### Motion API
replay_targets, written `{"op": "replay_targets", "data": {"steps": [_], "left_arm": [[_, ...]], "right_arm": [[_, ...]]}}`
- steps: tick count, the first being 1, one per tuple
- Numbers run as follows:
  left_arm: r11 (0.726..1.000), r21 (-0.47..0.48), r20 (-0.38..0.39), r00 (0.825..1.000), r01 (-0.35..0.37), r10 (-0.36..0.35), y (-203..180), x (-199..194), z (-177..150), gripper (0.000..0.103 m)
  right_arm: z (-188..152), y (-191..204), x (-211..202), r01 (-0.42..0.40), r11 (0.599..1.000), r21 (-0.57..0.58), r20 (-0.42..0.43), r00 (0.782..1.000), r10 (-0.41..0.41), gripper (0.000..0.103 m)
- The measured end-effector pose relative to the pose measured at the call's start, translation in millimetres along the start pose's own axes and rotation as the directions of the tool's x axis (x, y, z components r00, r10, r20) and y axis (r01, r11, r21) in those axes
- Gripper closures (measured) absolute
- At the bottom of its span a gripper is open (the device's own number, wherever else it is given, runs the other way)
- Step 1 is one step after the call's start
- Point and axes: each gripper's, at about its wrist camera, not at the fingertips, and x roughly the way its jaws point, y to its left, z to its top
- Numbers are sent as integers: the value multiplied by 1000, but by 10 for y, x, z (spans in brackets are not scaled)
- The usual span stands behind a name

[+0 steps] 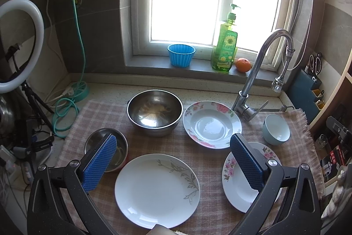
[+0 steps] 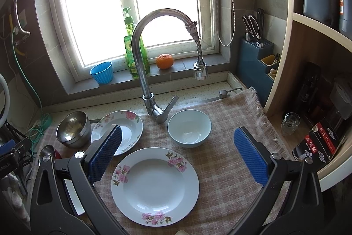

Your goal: Organize plates and bowls

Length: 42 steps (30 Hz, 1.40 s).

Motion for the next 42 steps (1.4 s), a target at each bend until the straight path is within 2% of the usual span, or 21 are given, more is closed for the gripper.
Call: {"op": "replay_targets", "data": {"steps": [42], "left_arm": [[1000, 2, -14, 1000, 11, -11, -19, 39, 5, 0]], "right_arm": [[-2, -5, 26, 7, 1000, -7, 6, 1000, -7, 0]]}}
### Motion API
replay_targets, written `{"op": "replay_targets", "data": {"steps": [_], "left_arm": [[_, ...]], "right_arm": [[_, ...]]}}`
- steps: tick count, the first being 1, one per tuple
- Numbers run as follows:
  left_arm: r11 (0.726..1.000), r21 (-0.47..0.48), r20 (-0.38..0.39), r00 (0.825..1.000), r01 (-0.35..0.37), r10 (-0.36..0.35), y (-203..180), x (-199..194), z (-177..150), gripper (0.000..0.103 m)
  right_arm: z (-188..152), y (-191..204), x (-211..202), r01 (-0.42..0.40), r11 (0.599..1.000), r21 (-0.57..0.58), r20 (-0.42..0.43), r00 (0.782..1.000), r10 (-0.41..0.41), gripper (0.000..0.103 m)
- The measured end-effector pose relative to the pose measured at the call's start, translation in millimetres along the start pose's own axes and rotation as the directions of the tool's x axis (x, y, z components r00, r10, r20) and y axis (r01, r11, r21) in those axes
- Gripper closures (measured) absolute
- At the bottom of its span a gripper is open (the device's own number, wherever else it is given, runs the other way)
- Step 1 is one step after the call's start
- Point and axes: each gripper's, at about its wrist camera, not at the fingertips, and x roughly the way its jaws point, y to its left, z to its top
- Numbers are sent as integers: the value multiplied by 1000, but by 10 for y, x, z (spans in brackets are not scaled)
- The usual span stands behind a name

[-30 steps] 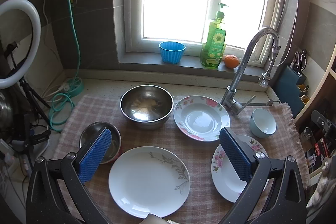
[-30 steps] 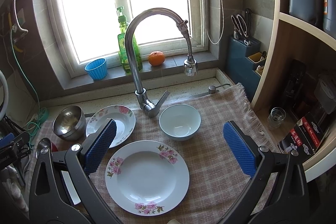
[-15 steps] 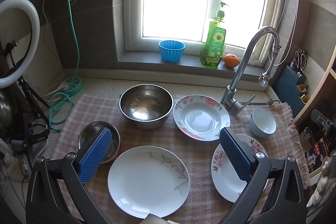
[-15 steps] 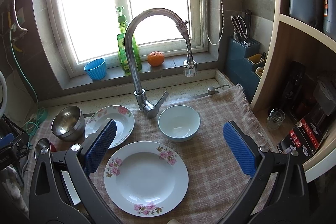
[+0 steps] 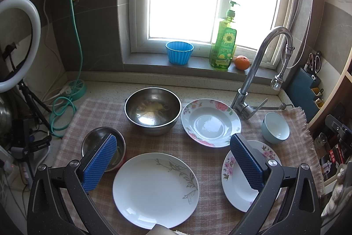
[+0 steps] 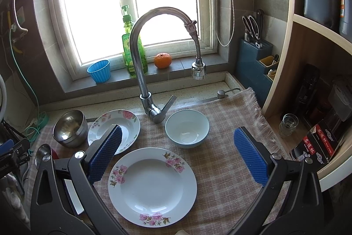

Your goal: Organize plates and bowls

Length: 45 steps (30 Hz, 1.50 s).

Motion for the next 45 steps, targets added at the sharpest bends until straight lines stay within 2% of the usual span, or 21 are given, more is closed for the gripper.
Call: {"op": "replay_targets", "data": {"steps": [14, 24, 30, 33, 37, 40, 44, 45], "left_arm": [[1000, -10, -20, 1000, 13, -13, 56, 66, -1, 0], [1000, -4, -56, 998, 19, -19, 159, 152, -62, 1], [1000, -10, -108, 994, 22, -23, 235, 273, -149, 16], [999, -24, -141, 989, 41, -44, 243, 354, -193, 26], [997, -17, -177, 981, 76, -78, 153, 443, -274, 38], [993, -31, -219, 969, 115, -119, 87, 553, -345, 43], [984, -59, -288, 941, 169, -179, -26, 748, -473, 52], [981, -62, -306, 933, 182, -192, -65, 795, -504, 56]], "right_arm": [[-5, -13, 17, 2, 1000, -3, -8, 1000, -2, 0], [-158, -240, 143, -23, 1000, -2, -55, 998, 23, 0], [-238, -442, 341, -51, 998, 43, -124, 991, 56, 1], [-281, -514, 459, -81, 994, 74, -166, 982, 92, 11], [-375, -577, 608, -124, 987, 104, -220, 965, 145, 14], [-452, -587, 719, -157, 979, 132, -271, 944, 188, 14], [-581, -560, 900, -167, 982, 93, -342, 921, 189, 35], [-619, -563, 955, -170, 982, 86, -357, 915, 190, 35]]}}
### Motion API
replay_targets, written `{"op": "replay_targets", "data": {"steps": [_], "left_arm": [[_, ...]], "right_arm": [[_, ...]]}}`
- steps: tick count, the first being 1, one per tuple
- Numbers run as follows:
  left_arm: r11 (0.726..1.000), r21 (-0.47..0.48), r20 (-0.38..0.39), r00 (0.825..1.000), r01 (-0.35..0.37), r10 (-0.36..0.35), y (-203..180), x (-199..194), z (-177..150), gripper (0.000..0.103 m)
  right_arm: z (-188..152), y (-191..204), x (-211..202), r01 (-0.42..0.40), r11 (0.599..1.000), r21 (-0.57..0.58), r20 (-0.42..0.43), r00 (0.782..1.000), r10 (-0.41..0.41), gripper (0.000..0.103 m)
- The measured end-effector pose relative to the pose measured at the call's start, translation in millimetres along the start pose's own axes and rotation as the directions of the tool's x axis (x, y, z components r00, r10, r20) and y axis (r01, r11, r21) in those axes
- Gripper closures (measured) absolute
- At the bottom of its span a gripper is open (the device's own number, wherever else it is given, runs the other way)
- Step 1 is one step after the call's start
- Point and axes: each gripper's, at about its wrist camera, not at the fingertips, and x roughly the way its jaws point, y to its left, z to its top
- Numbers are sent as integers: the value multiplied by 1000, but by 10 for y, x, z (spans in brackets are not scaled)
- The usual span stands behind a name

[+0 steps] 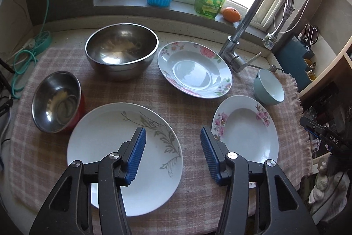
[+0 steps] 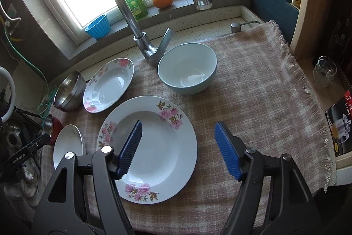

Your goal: Organize plates and bowls

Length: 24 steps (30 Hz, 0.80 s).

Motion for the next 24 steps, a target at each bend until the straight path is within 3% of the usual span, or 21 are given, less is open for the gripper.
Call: {"op": "replay_targets", "data": {"steps": [2, 4, 9, 24], "left_arm": [[1000, 8, -30, 999, 20, -19, -82, 108, -34, 61], [999, 18, -58, 998, 33, -32, -145, 215, -70, 70], [997, 27, -124, 990, 70, -67, -273, 451, -114, 80], [989, -60, -231, 962, 136, -146, -405, 889, -142, 88]], "right_arm": [[-19, -63, 105, -26, 1000, 7, -35, 999, 26, 36], [-23, -122, 204, -48, 999, 17, -68, 996, 49, 44], [10, -243, 414, -110, 993, 39, -140, 983, 115, 58], [69, -444, 903, -245, 962, 122, -275, 923, 270, 71]]}}
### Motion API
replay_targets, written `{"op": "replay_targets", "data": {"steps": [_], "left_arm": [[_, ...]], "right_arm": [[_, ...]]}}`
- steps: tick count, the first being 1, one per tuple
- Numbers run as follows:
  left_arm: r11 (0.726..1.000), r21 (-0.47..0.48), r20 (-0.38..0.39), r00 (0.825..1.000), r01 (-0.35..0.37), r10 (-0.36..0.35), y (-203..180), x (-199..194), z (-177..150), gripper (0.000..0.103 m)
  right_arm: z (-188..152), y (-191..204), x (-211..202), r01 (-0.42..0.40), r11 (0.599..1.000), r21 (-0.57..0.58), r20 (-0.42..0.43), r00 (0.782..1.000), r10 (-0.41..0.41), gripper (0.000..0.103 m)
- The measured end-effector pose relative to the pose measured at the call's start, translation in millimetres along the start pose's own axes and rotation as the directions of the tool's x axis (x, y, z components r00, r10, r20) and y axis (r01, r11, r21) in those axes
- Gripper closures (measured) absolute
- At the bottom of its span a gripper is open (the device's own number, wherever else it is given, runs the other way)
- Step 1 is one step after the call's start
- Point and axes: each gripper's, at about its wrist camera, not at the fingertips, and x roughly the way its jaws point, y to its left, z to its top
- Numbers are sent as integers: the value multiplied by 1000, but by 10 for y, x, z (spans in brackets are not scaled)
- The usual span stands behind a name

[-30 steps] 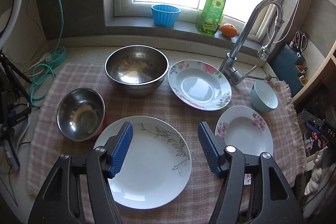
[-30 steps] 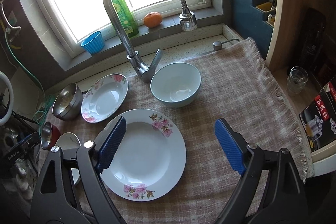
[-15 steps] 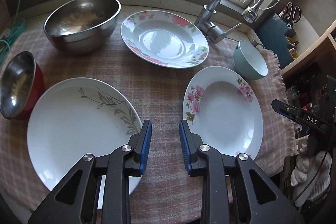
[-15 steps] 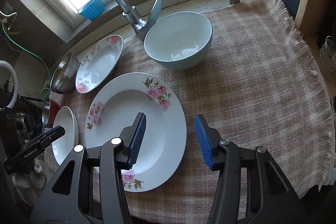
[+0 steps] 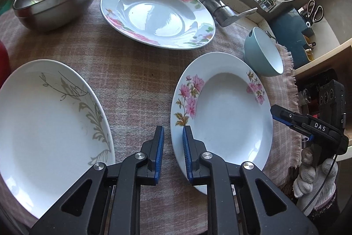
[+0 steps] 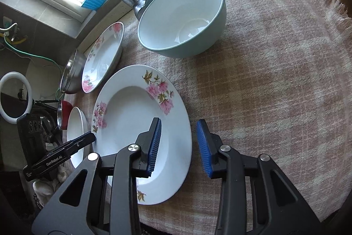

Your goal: Organize plates and bowls

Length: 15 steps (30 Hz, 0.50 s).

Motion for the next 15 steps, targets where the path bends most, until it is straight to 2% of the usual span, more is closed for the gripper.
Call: {"op": "replay_targets", "data": {"steps": [3, 7, 15], "left_arm": [[1000, -1, -2, 1000, 2, -2, -21, 30, 17, 88], [999, -33, -8, 1000, 26, -26, 0, 53, 46, 89], [999, -28, -19, 999, 36, -37, 13, 58, 65, 89]], "right_arm": [[14, -25, 55, -22, 1000, 11, -21, 1000, 23, 79], [11, -73, 85, -44, 999, 20, -39, 998, 45, 80], [-4, -69, 120, -45, 999, -1, -55, 997, 45, 84]]}}
